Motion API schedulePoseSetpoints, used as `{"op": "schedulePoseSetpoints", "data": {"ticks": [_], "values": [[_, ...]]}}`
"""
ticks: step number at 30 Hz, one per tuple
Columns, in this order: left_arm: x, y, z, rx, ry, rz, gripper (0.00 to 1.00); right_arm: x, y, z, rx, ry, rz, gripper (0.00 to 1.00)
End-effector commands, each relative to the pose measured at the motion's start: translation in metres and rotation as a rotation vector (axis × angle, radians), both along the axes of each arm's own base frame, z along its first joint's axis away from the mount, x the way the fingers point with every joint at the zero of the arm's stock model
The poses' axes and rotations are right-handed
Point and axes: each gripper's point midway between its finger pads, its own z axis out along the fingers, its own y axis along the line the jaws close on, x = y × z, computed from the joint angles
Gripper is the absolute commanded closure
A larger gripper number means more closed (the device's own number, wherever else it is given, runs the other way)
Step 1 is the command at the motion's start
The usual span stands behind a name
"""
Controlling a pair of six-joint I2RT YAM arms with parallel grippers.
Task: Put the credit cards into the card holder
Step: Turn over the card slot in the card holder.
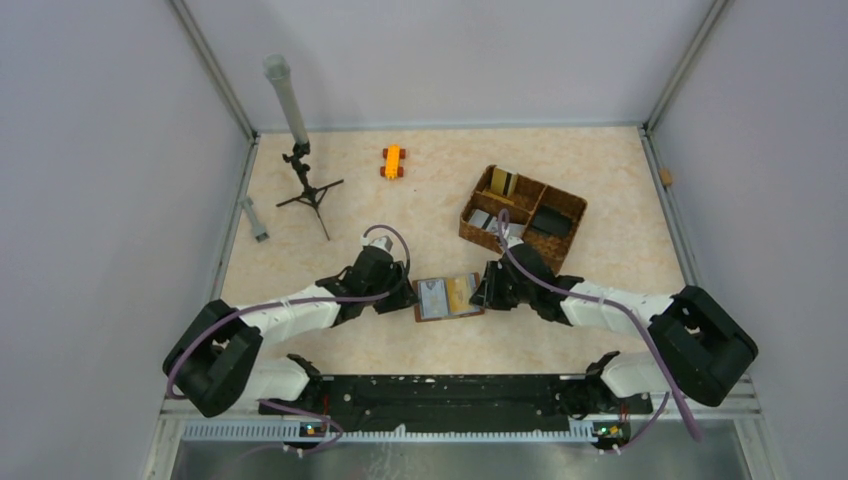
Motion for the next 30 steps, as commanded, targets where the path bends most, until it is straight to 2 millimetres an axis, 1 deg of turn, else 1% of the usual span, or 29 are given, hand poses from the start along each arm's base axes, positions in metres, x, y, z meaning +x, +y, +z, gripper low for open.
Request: {"op": "schedulePoseSetpoints", "data": {"ticks": [1, 6, 13, 22, 27, 30], "values": [[0.003, 0.0, -0.002, -0.005, -0.009, 0.002, 0.53, 0.007, 0.005, 0.004, 0.003, -0.035, 0.002, 0.78], [0.002, 0.0, -0.004, -0.004, -0.005, 0.002, 0.54, 0.007, 0.001, 0.0, -0.016, -0.034, -0.01, 0.78], [0.002, -0.002, -0.005, -0.012, 0.0, -0.003, 0.58, 0.005, 0.011, -0.002, 0.025, -0.022, 0.017, 0.78], [-0.002, -0.005, -0.008, -0.026, 0.022, -0.012, 0.61, 0.007, 0.023, 0.02, 0.108, -0.047, 0.028, 0.84], [0.001, -0.011, -0.005, -0.052, 0.01, -0.02, 0.63, 0.007, 0.029, 0.032, 0.152, -0.064, 0.047, 0.84], [0.0, -0.012, -0.006, -0.055, 0.015, -0.025, 0.64, 0.009, 0.031, 0.035, 0.151, -0.072, 0.048, 0.85]]}}
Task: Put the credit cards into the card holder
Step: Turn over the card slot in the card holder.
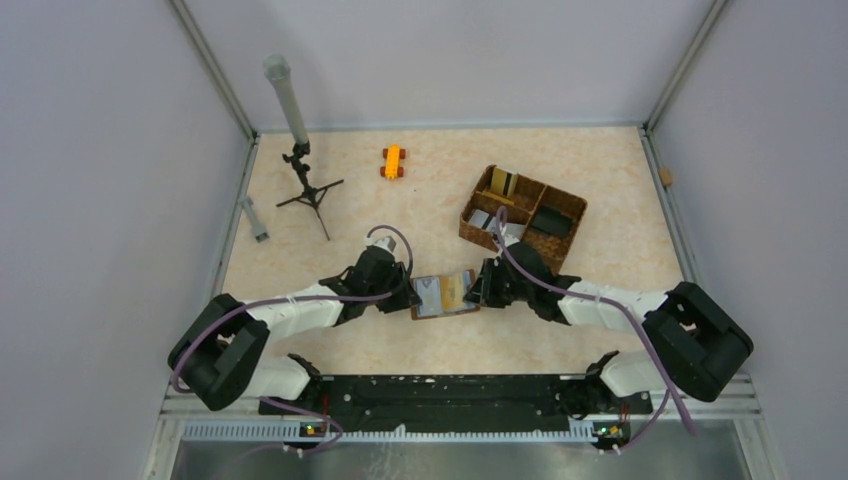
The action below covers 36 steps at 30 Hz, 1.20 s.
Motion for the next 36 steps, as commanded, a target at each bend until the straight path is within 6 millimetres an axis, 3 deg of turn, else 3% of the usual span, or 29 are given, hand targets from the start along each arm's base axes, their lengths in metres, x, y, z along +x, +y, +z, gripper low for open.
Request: {"op": "schedulePoseSetpoints", "data": {"ticks": [1, 13, 20, 31, 36], "values": [[-0.001, -0.003, -0.003, -0.019, 0.008, -0.005, 0.64, 0.007, 0.016, 0.029, 0.069, -0.074, 0.024, 0.85], [0.0, -0.005, -0.003, -0.027, 0.012, -0.009, 0.65, 0.01, 0.027, 0.043, -0.034, -0.145, 0.044, 0.86], [0.001, -0.007, -0.002, -0.033, 0.01, -0.014, 0.66, 0.011, 0.031, 0.034, -0.138, -0.157, 0.053, 0.86], [0.002, -0.006, 0.001, -0.033, -0.003, -0.008, 0.66, 0.004, 0.063, 0.037, -0.138, -0.176, 0.13, 0.84], [0.006, -0.002, 0.004, -0.021, -0.029, 0.009, 0.65, -0.001, 0.075, 0.038, -0.157, -0.188, 0.16, 0.78]]}}
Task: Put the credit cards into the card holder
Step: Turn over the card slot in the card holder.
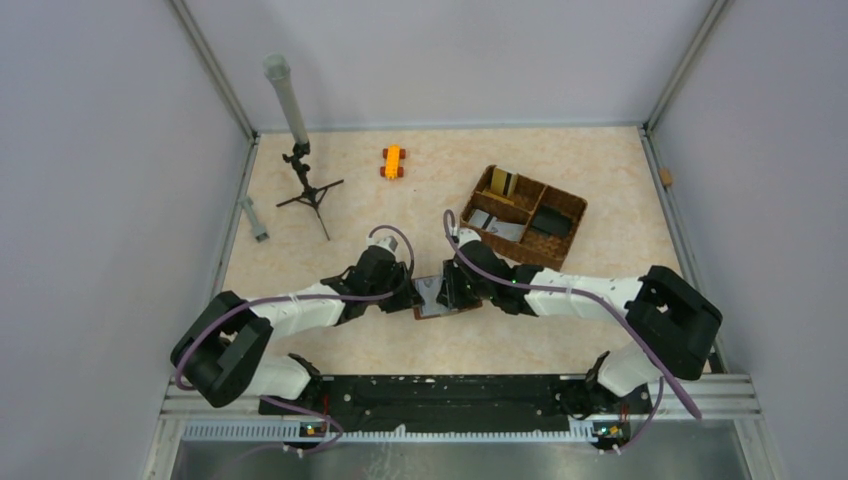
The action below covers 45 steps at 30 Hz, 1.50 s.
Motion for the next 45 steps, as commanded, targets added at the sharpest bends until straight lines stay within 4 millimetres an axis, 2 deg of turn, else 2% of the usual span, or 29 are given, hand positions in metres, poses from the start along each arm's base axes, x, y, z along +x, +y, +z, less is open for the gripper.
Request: {"op": "schedulePoseSetpoints", "data": {"ticks": [1, 6, 10, 14, 19, 24, 28, 30, 33, 37, 39, 41, 45], "values": [[0.007, 0.006, 0.005, 0.012, -0.048, 0.024, 0.64, 0.004, 0.024, 0.02, 0.024, -0.057, 0.037, 0.77], [0.009, 0.013, 0.01, 0.018, -0.069, 0.046, 0.63, 0.0, 0.032, 0.021, 0.031, -0.058, 0.056, 0.71], [0.009, 0.021, 0.014, 0.019, -0.089, 0.064, 0.62, 0.0, 0.034, 0.023, 0.032, -0.062, 0.061, 0.6], [0.011, 0.023, 0.032, -0.015, -0.152, 0.068, 0.6, 0.0, 0.034, 0.03, 0.039, -0.07, 0.06, 0.49], [0.014, 0.023, 0.051, -0.05, -0.217, 0.063, 0.58, 0.005, 0.025, 0.037, 0.024, -0.1, 0.021, 0.44], [0.016, 0.021, 0.05, -0.057, -0.202, 0.057, 0.58, 0.008, 0.02, 0.027, -0.021, -0.106, 0.018, 0.4], [0.021, 0.026, 0.046, -0.071, -0.172, 0.075, 0.59, 0.014, 0.008, 0.033, -0.064, -0.143, -0.03, 0.33], [0.026, 0.031, 0.051, -0.087, -0.173, 0.084, 0.56, 0.024, -0.003, 0.042, -0.118, -0.182, -0.056, 0.3], [0.033, 0.044, 0.062, -0.094, -0.176, 0.099, 0.43, 0.045, -0.023, 0.061, -0.173, -0.233, -0.078, 0.28], [0.049, 0.07, 0.094, -0.069, -0.21, 0.124, 0.11, 0.082, -0.062, 0.093, -0.246, -0.314, -0.112, 0.27], [0.055, 0.084, 0.111, -0.03, -0.241, 0.131, 0.02, 0.102, -0.086, 0.109, -0.308, -0.361, -0.146, 0.25], [0.061, 0.098, 0.127, 0.022, -0.274, 0.124, 0.01, 0.124, -0.109, 0.127, -0.353, -0.41, -0.189, 0.24], [0.074, 0.13, 0.16, 0.143, -0.343, 0.134, 0.01, 0.171, -0.147, 0.145, -0.442, -0.494, -0.228, 0.22]]}}
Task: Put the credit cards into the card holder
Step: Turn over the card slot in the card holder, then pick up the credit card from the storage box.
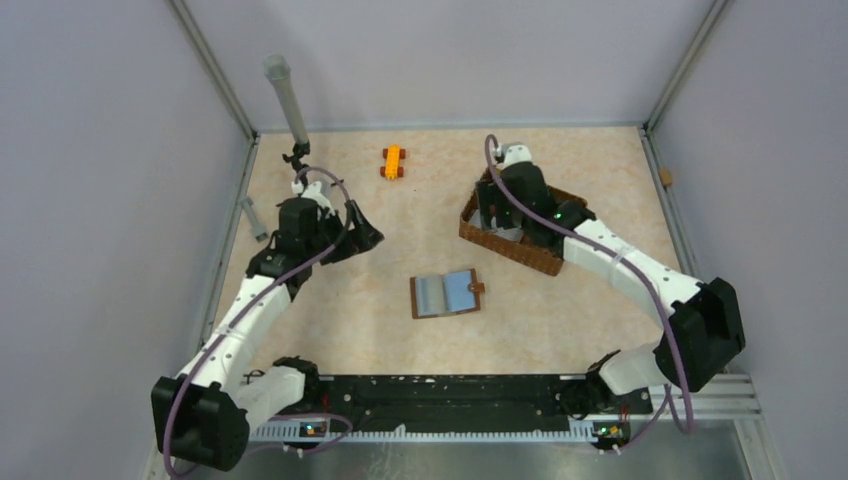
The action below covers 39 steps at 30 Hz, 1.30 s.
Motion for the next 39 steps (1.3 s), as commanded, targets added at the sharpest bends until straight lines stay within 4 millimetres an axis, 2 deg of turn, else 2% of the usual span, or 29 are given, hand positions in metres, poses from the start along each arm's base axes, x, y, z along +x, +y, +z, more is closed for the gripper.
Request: {"op": "schedulePoseSetpoints", "data": {"ticks": [1, 6, 9, 15, 20, 24, 31, 36, 39], "values": [[0.005, 0.035, 0.035, 0.171, -0.073, -0.016, 0.01, 0.049, -0.044, 0.031, -0.168, -0.123, -0.021, 0.21], [0.016, 0.077, 0.052, 0.341, -0.127, 0.086, 0.01, 0.108, -0.074, 0.029, -0.284, -0.162, -0.076, 0.21], [0.017, 0.098, 0.056, 0.442, -0.133, 0.145, 0.01, 0.135, -0.074, 0.021, -0.354, -0.165, -0.048, 0.21], [0.019, 0.1, 0.048, 0.45, -0.128, 0.142, 0.01, 0.17, -0.06, -0.011, -0.465, -0.111, 0.063, 0.22], [0.02, 0.097, 0.043, 0.431, -0.11, 0.123, 0.01, 0.188, -0.062, -0.034, -0.55, -0.073, 0.08, 0.23], [0.021, 0.096, 0.041, 0.419, -0.105, 0.118, 0.01, 0.196, -0.067, -0.038, -0.602, -0.062, 0.056, 0.29], [0.022, 0.092, 0.038, 0.392, -0.093, 0.099, 0.01, 0.2, -0.075, -0.024, -0.634, -0.091, 0.02, 0.39], [0.022, 0.085, 0.034, 0.362, -0.081, 0.07, 0.01, 0.199, -0.073, -0.012, -0.62, -0.114, 0.025, 0.42], [0.022, 0.083, 0.032, 0.355, -0.074, 0.064, 0.01, 0.199, -0.071, -0.011, -0.618, -0.113, 0.035, 0.47]]}}
